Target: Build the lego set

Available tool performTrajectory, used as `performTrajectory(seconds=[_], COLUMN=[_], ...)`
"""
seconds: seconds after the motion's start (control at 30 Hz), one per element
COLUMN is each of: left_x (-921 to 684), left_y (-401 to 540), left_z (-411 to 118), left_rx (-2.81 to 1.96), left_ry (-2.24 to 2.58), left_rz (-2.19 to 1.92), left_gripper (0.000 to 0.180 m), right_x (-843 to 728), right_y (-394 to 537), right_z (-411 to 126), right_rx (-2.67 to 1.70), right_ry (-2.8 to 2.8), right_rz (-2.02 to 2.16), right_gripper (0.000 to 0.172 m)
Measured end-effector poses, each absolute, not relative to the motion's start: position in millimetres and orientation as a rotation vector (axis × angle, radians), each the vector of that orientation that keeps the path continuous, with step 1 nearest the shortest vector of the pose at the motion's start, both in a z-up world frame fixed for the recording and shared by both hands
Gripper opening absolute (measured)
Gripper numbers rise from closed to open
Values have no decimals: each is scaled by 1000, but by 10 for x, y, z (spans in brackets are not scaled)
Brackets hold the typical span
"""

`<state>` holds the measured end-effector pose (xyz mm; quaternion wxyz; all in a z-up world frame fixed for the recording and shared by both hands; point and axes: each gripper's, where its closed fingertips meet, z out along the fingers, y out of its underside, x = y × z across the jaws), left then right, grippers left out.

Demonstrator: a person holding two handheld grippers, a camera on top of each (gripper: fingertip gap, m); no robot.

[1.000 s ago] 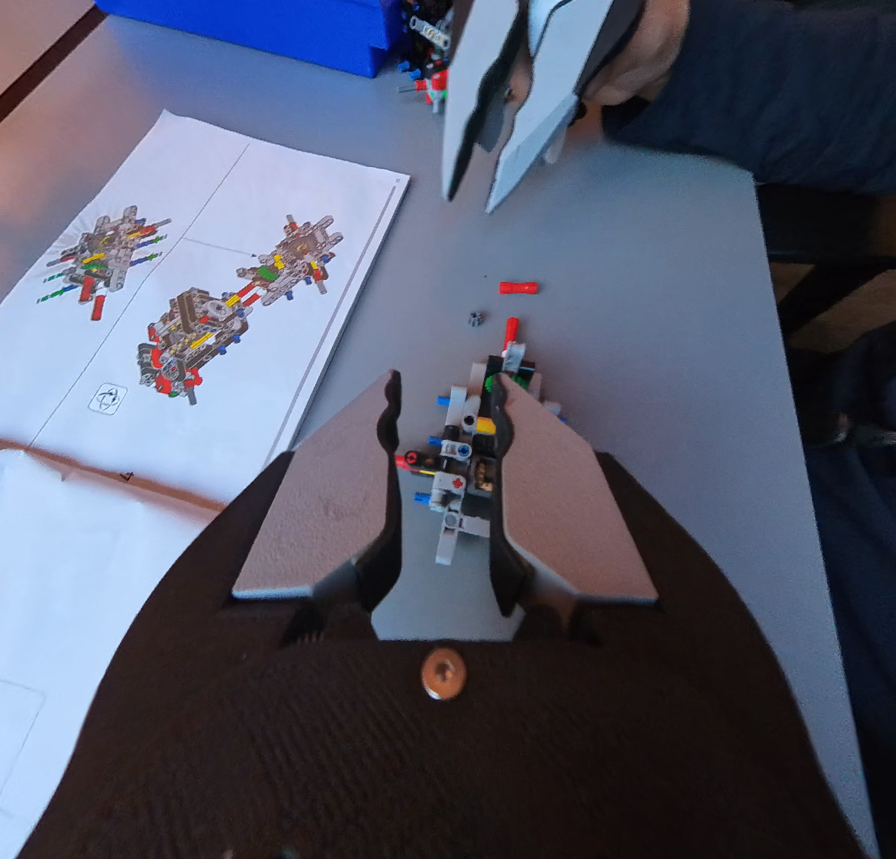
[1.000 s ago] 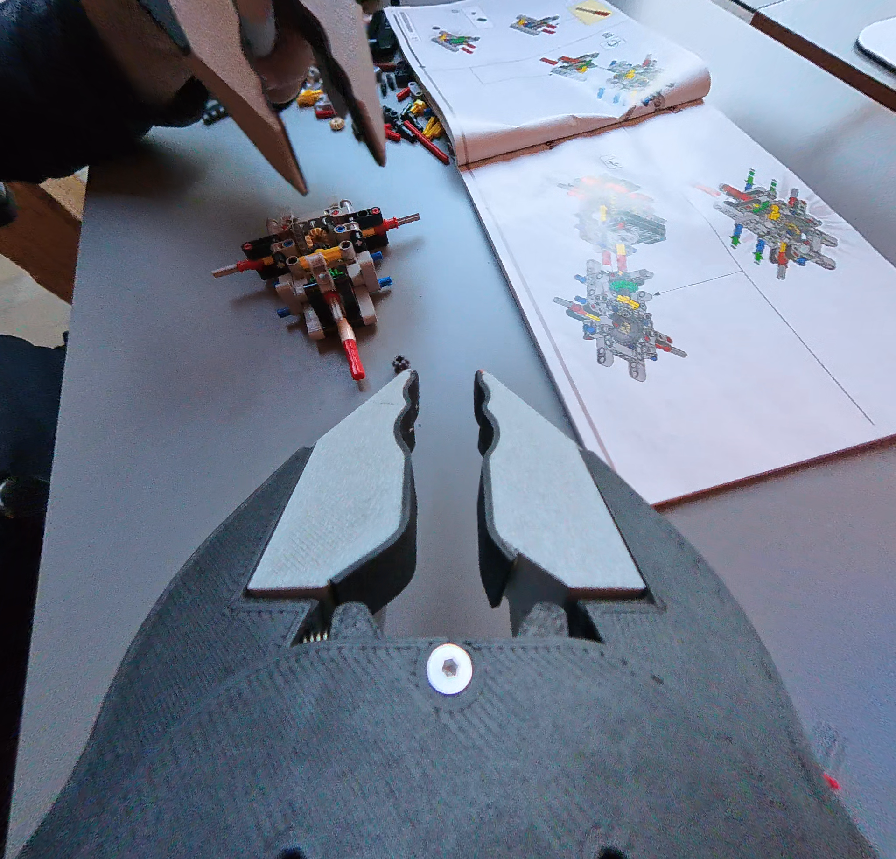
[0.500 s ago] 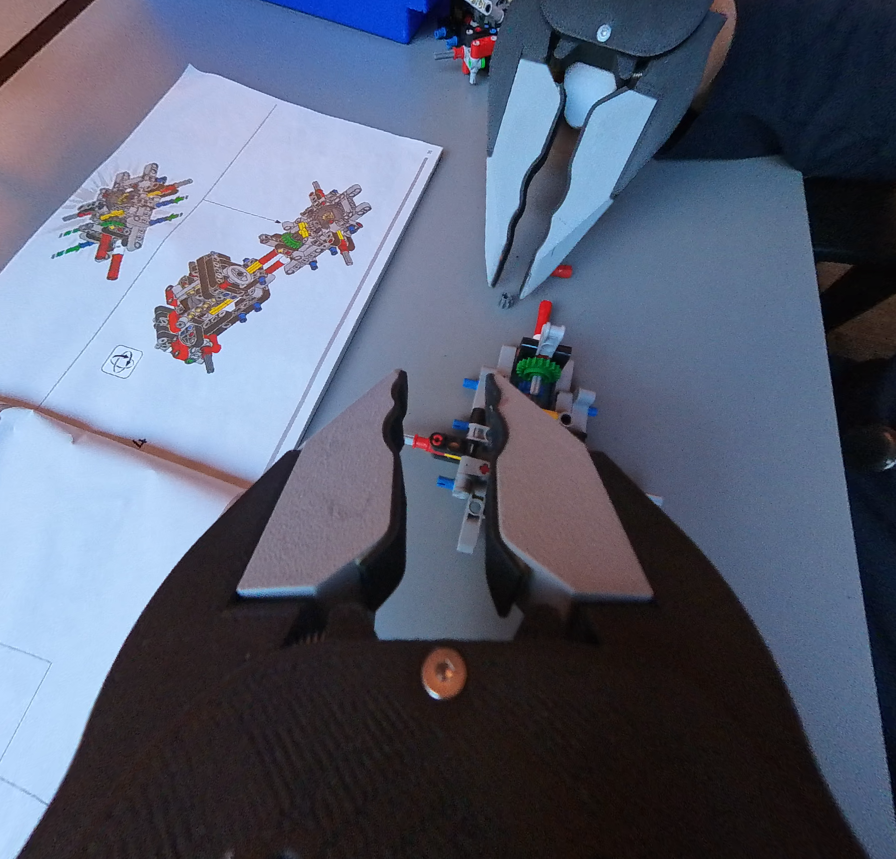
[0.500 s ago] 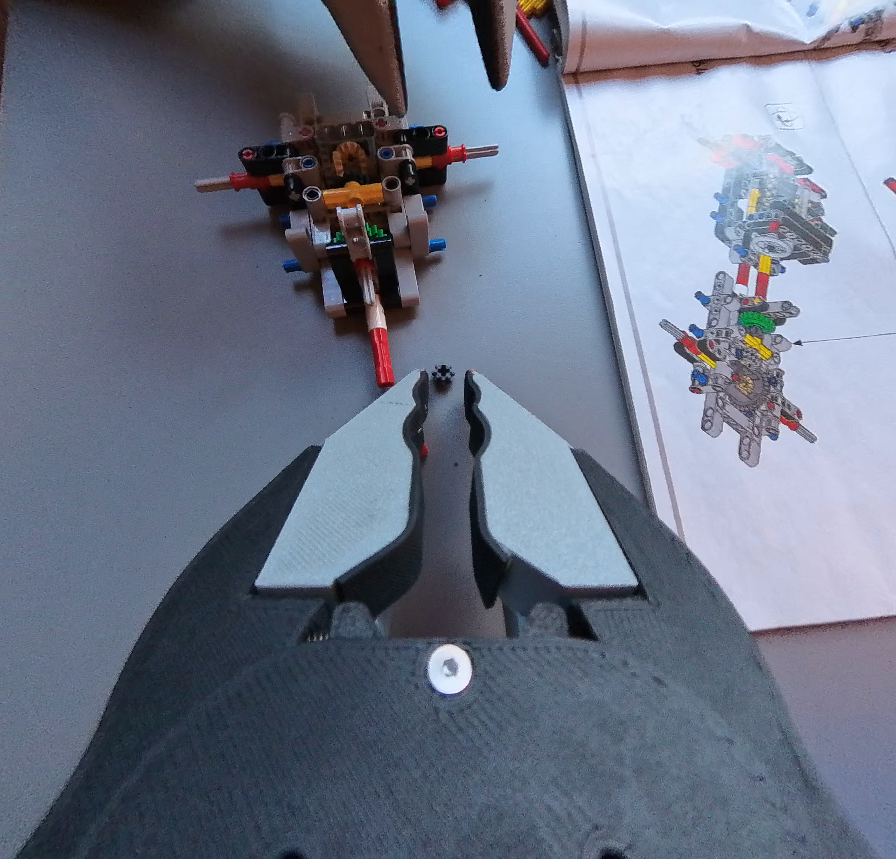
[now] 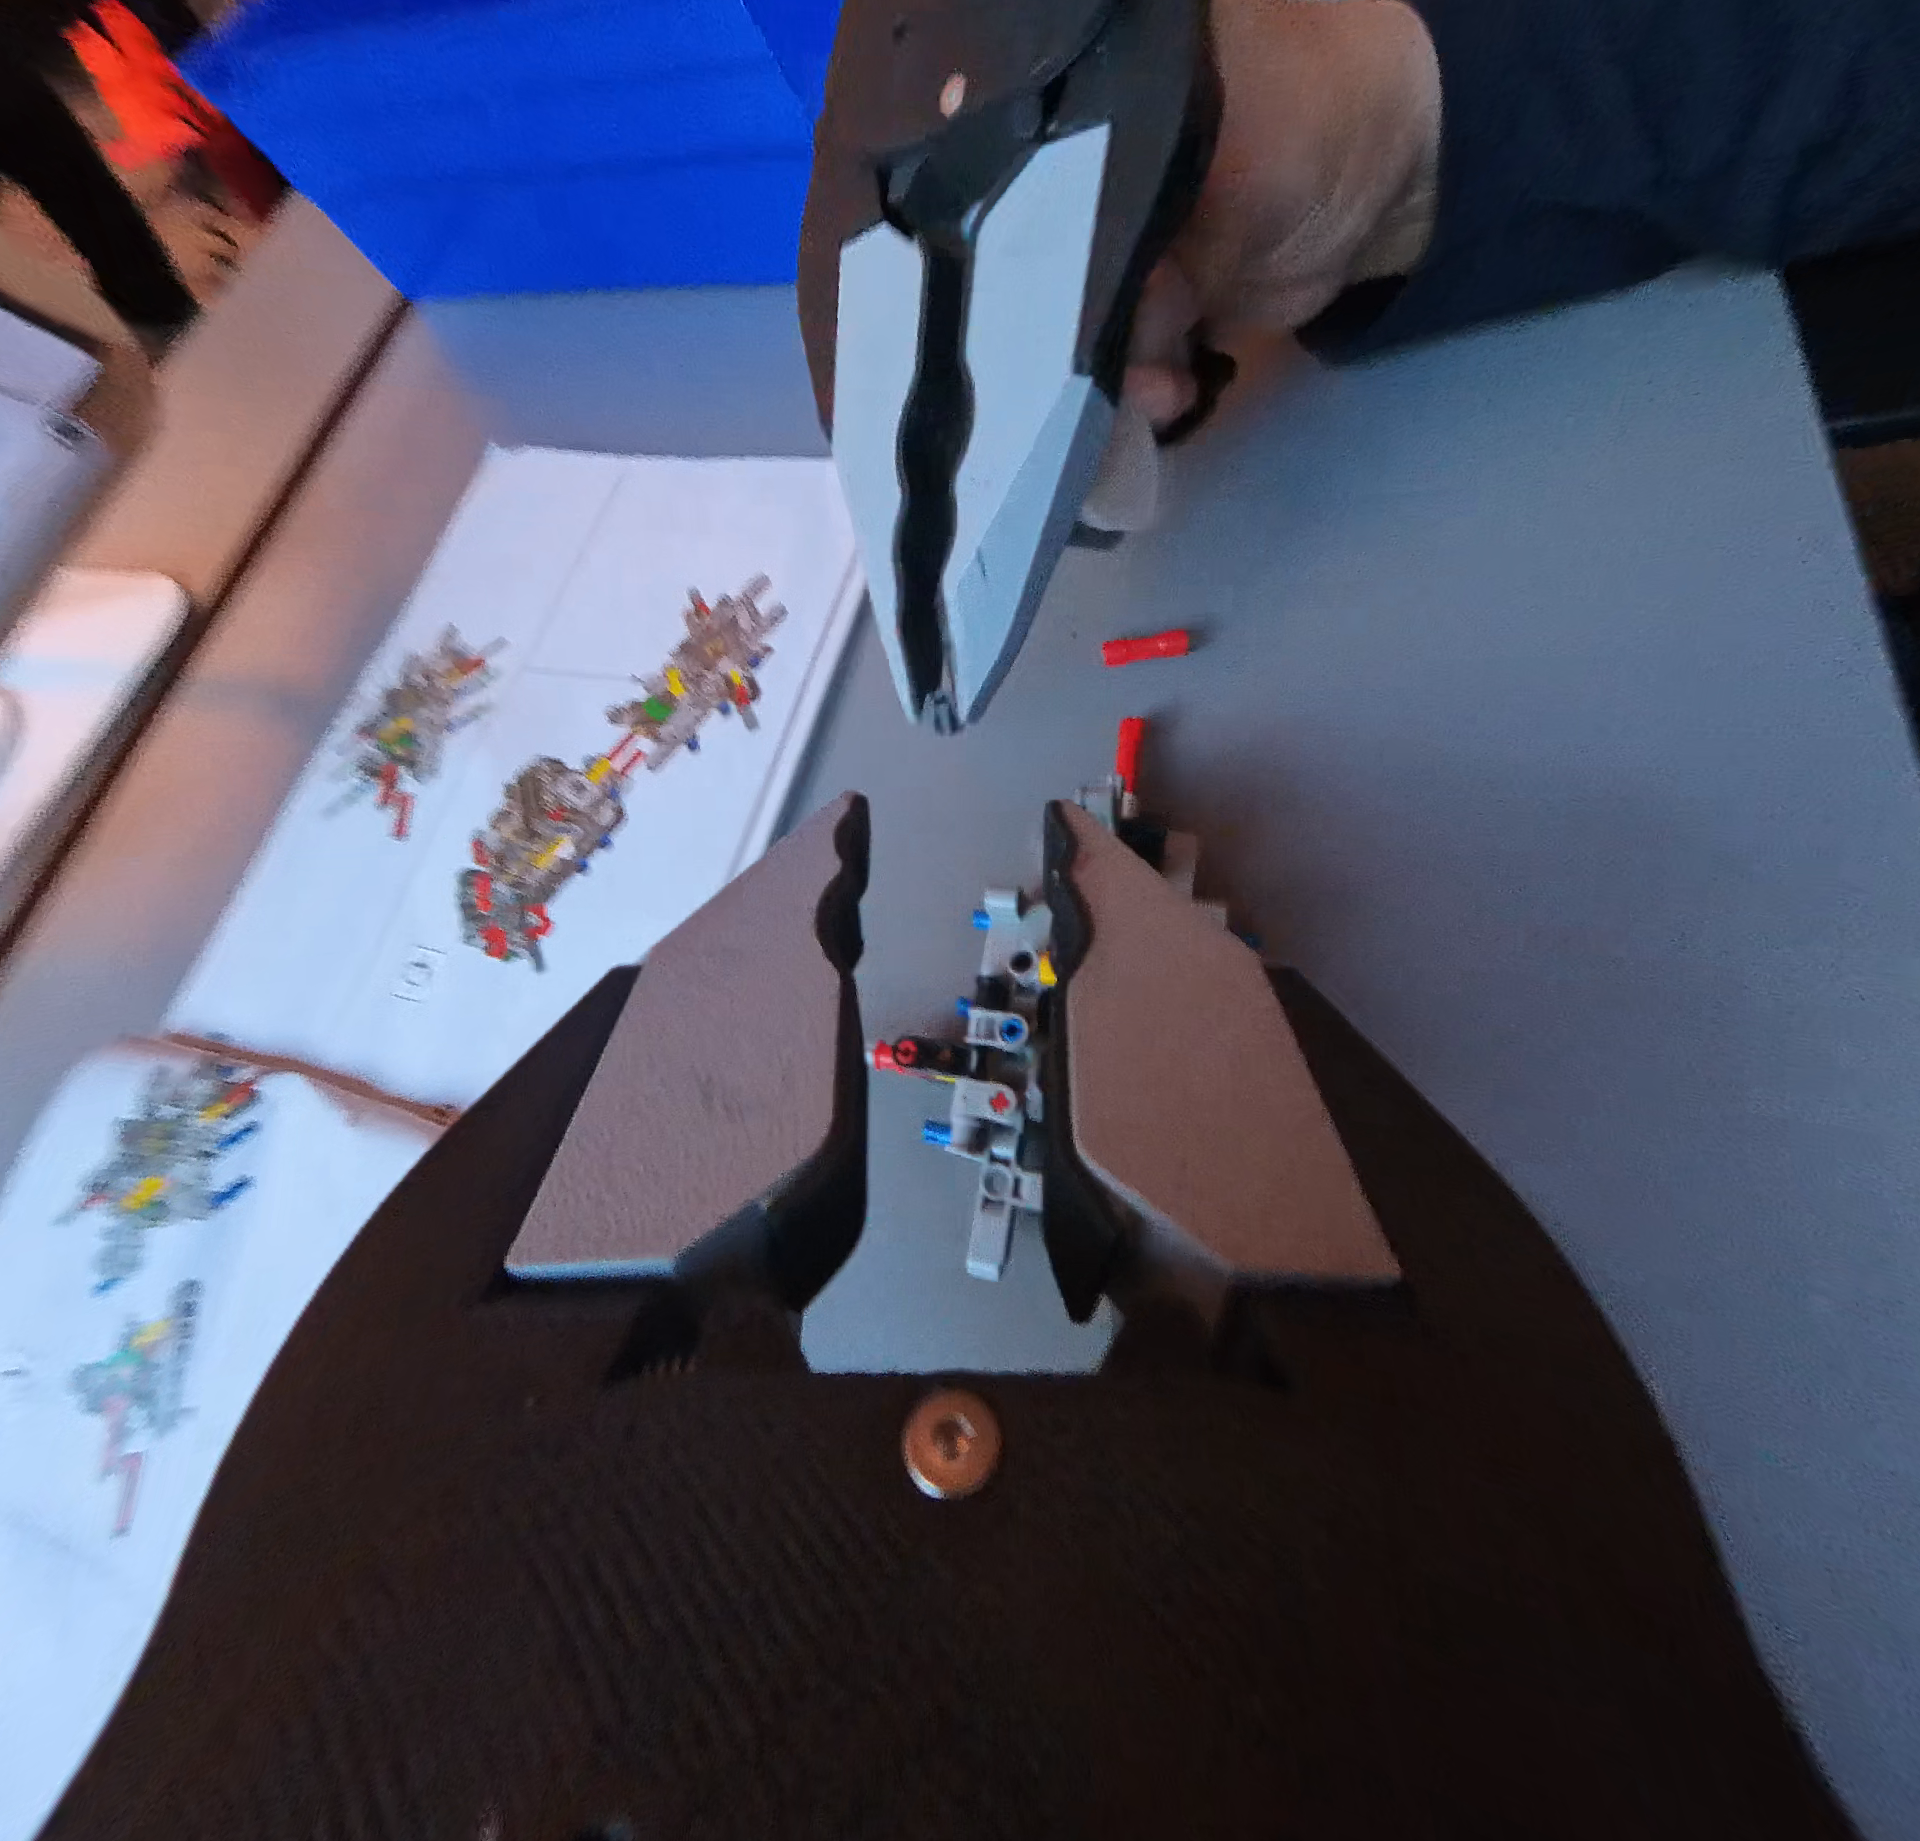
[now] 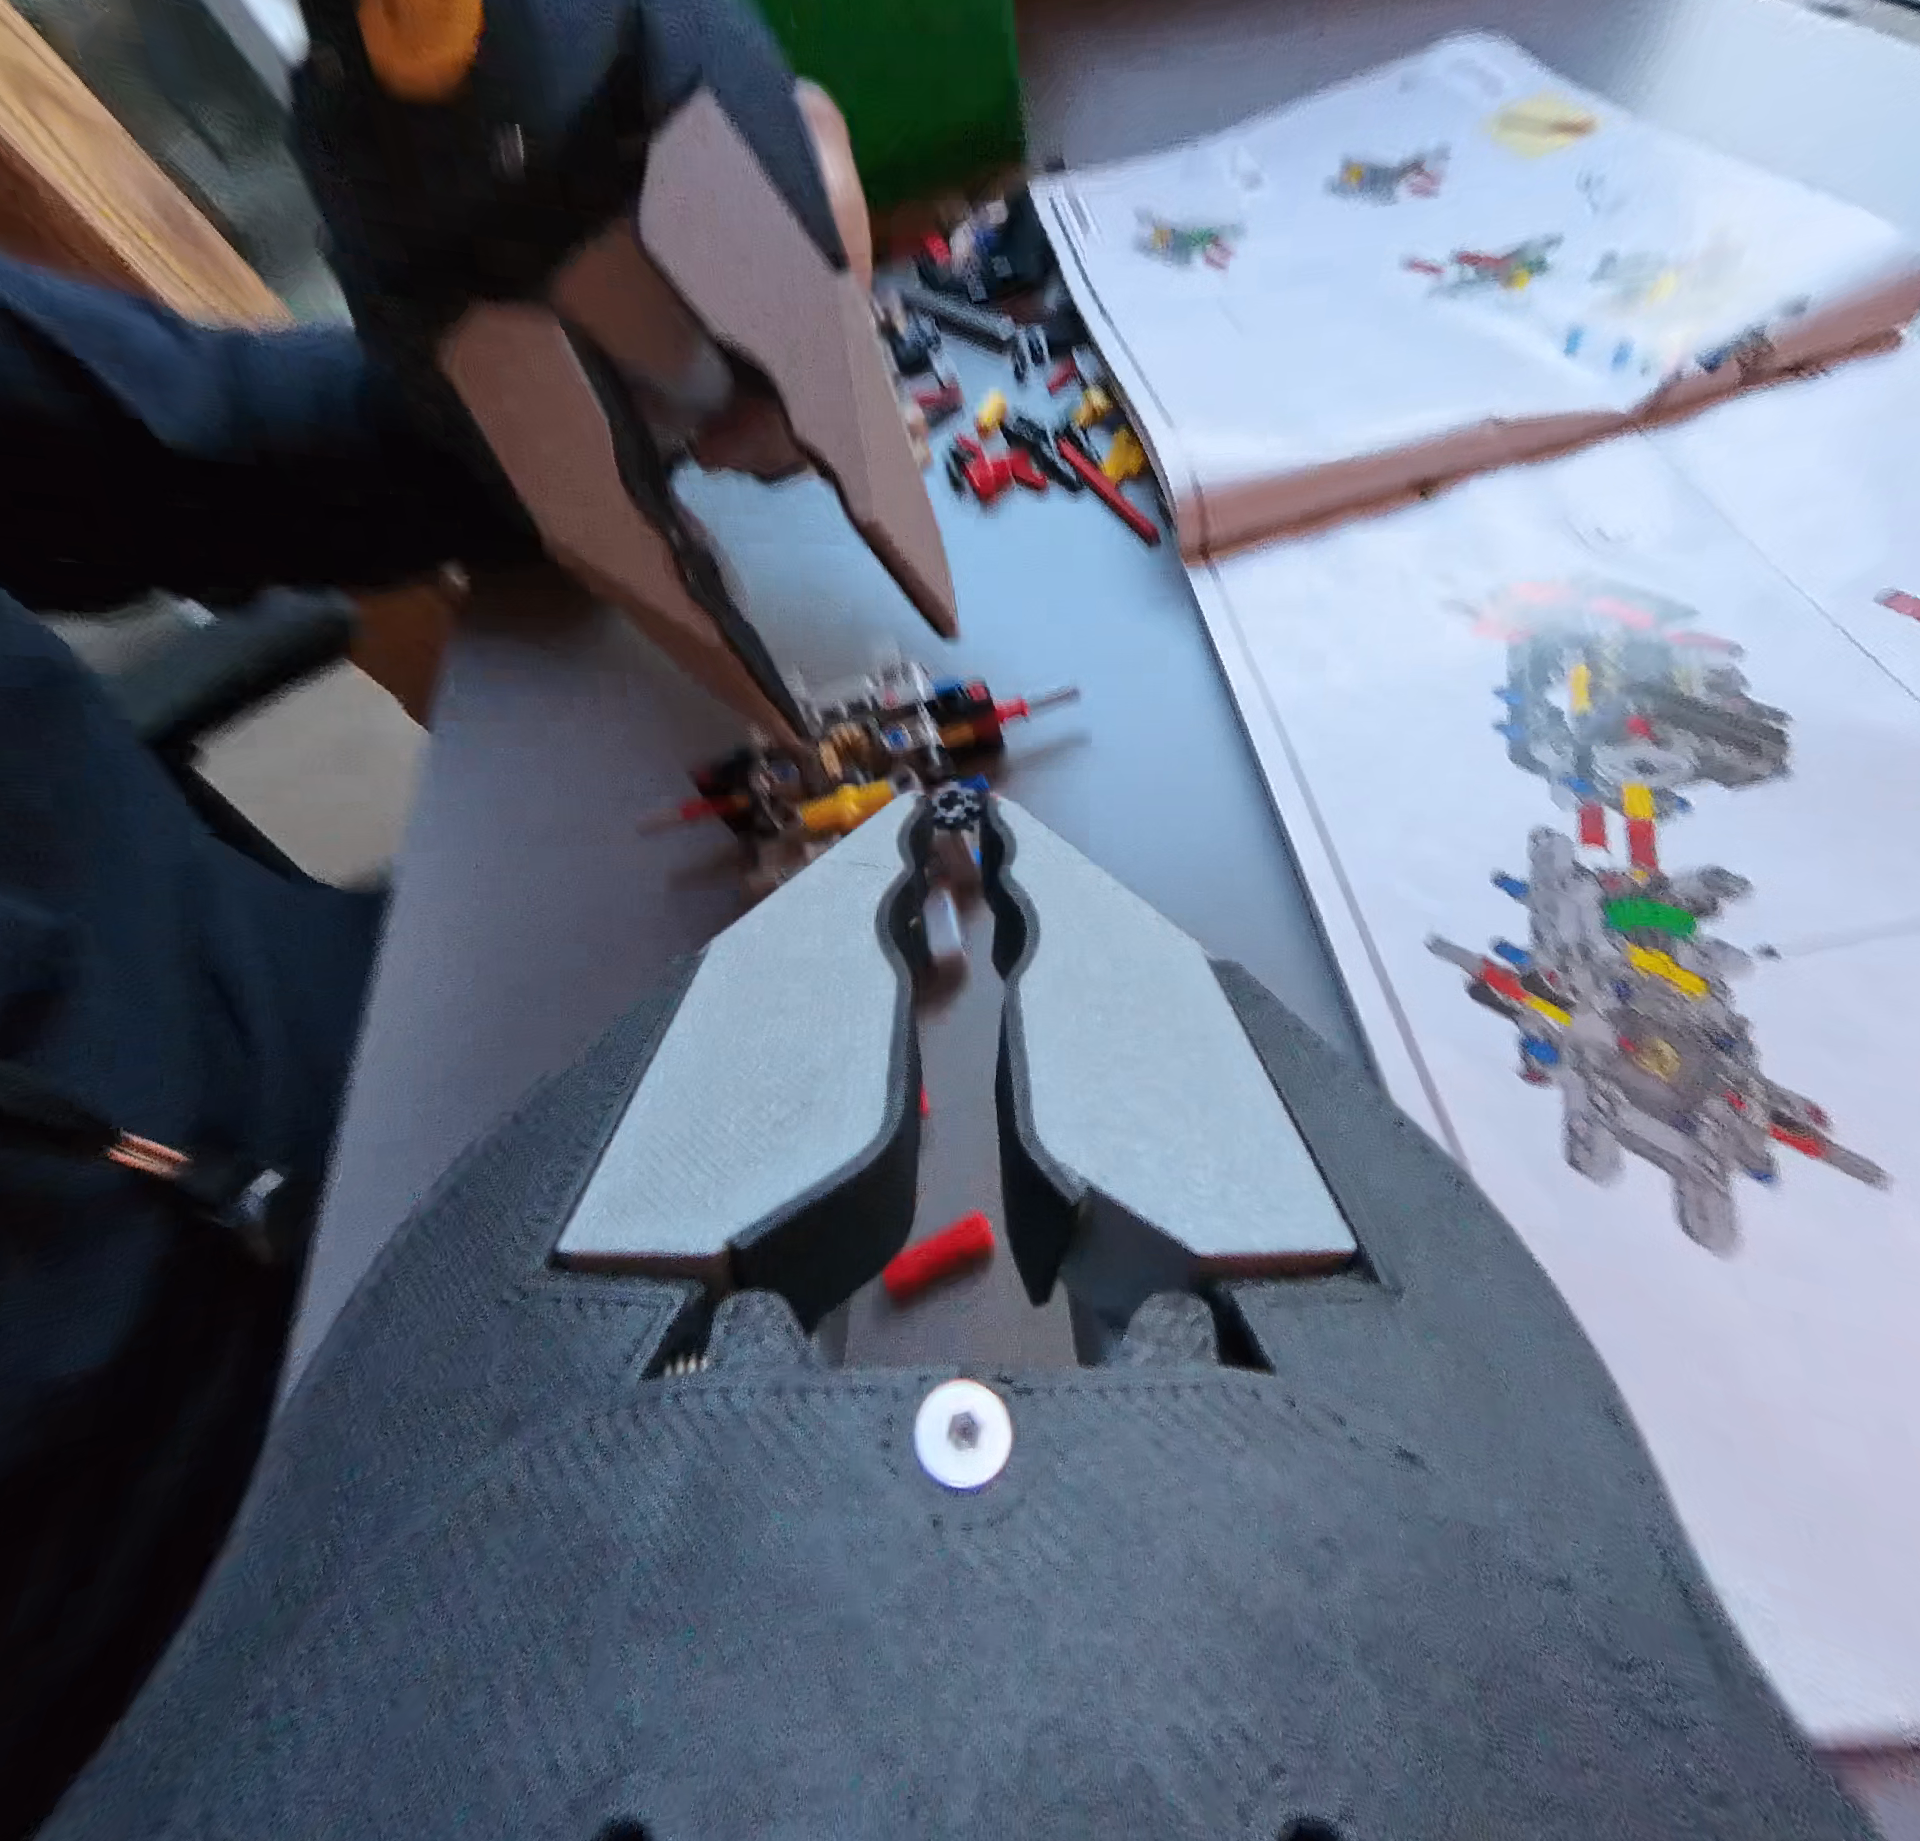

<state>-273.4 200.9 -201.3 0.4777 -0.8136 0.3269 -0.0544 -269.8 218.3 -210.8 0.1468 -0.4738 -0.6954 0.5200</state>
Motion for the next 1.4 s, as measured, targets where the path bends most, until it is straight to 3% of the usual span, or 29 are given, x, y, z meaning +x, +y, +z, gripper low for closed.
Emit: performTrajectory(seconds=[0.43,0.63,1.4], left_x=[-2798,-2768,-2800], left_y=[2089,2097,2145], left_z=[-1767,-1759,-1656], left_rx=[-1810,-1788,-1745], left_ry=[786,771,576], left_rz=[228,179,-5], left_gripper=[14,3,7], right_x=[-2817,-2824,-2917], right_y=[2070,2048,2021], right_z=[-1689,-1724,-1637], right_rx=[-1534,-1557,-1529], right_ry=[-1610,-1601,-1412], right_rz=[2210,2241,2290], right_gripper=[5,5,5])
